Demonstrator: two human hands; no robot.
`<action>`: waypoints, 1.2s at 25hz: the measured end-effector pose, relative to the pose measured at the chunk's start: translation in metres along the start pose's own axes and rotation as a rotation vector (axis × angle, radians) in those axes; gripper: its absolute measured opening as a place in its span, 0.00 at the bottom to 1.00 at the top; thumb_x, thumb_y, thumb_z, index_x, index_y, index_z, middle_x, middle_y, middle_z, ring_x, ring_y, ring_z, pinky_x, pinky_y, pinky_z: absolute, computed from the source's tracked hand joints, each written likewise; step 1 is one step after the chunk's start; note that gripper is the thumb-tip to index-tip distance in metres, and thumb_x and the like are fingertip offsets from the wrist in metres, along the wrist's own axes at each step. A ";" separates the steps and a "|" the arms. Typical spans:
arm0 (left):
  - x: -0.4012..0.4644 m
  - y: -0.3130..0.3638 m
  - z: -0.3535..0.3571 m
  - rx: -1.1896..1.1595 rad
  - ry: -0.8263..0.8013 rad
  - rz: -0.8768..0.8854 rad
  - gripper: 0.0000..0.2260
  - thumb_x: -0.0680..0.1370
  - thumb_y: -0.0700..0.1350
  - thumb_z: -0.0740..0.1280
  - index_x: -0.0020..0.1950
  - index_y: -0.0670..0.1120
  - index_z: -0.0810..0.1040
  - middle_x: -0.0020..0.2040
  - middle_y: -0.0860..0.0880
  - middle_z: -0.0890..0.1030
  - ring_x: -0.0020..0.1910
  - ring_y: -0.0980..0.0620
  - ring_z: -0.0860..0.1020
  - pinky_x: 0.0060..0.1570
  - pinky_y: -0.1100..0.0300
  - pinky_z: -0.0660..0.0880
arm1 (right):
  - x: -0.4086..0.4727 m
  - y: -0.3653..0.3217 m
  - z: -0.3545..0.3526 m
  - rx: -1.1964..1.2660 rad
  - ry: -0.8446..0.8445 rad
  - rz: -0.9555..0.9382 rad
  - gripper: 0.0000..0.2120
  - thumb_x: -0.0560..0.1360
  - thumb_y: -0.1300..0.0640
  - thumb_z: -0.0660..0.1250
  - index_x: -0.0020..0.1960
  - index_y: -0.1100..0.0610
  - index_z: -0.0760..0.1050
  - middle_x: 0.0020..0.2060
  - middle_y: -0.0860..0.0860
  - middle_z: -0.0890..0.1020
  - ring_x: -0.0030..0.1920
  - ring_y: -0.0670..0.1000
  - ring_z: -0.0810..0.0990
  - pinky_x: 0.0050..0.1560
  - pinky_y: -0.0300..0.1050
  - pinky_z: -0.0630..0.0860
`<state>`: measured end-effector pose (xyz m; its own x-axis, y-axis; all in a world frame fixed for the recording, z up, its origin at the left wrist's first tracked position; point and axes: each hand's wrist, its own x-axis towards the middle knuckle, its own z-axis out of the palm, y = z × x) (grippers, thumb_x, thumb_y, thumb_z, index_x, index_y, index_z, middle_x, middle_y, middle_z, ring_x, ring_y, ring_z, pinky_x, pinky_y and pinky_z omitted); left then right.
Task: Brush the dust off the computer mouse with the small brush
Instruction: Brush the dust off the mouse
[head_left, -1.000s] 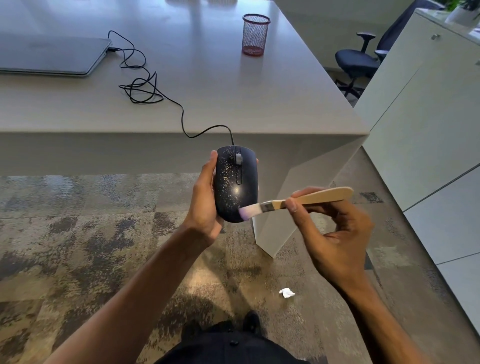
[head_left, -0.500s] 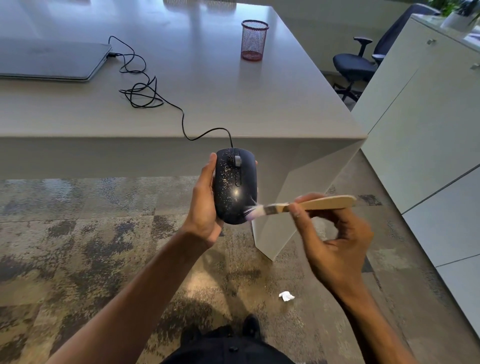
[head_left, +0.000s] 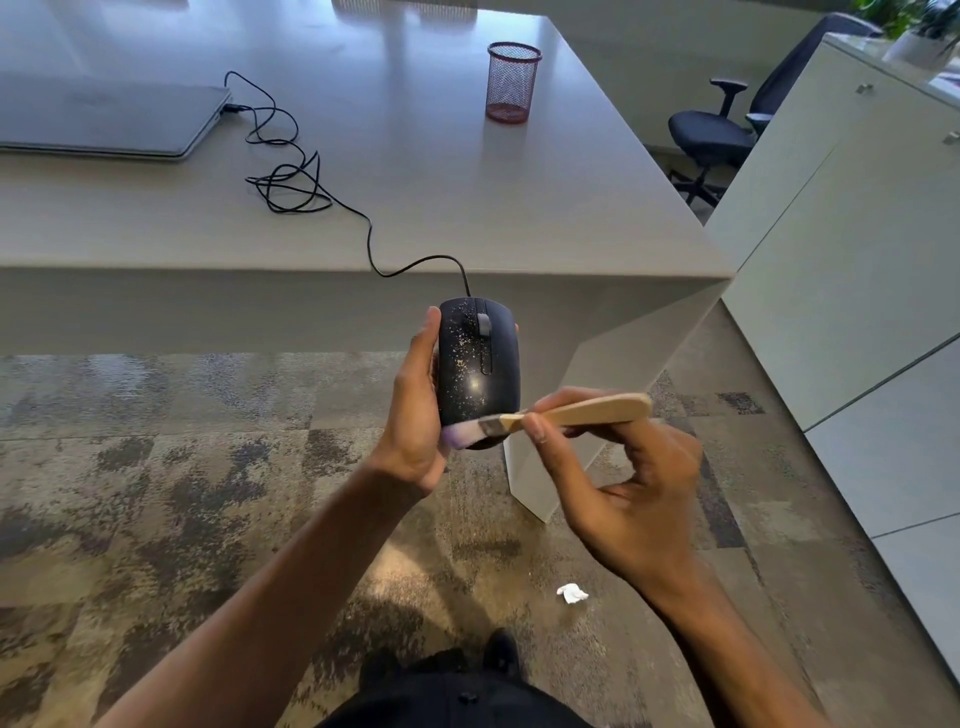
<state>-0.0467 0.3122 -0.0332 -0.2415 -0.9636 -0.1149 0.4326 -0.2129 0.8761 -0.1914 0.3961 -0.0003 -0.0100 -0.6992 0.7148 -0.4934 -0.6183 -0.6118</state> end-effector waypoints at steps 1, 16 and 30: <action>-0.001 0.000 0.001 0.000 0.004 0.008 0.28 0.82 0.59 0.51 0.68 0.41 0.75 0.62 0.39 0.80 0.53 0.48 0.80 0.50 0.55 0.79 | 0.002 0.003 -0.001 -0.007 0.036 0.031 0.06 0.73 0.60 0.70 0.50 0.59 0.78 0.42 0.41 0.82 0.41 0.38 0.82 0.43 0.29 0.77; -0.010 0.002 0.007 0.052 0.044 0.003 0.26 0.81 0.59 0.52 0.65 0.43 0.78 0.62 0.41 0.81 0.58 0.48 0.80 0.59 0.53 0.76 | 0.018 0.009 -0.010 -0.049 0.201 0.084 0.06 0.75 0.57 0.69 0.51 0.55 0.77 0.45 0.31 0.78 0.43 0.34 0.81 0.43 0.28 0.76; -0.014 0.002 0.010 0.067 0.074 -0.027 0.23 0.82 0.58 0.50 0.57 0.50 0.81 0.53 0.49 0.86 0.57 0.48 0.82 0.61 0.48 0.76 | 0.036 0.006 -0.009 0.012 0.057 0.009 0.06 0.73 0.59 0.69 0.50 0.57 0.77 0.44 0.39 0.80 0.43 0.36 0.81 0.44 0.30 0.77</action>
<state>-0.0514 0.3274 -0.0251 -0.1867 -0.9675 -0.1705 0.3676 -0.2297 0.9012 -0.2022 0.3703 0.0248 -0.0645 -0.6837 0.7270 -0.4822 -0.6164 -0.6225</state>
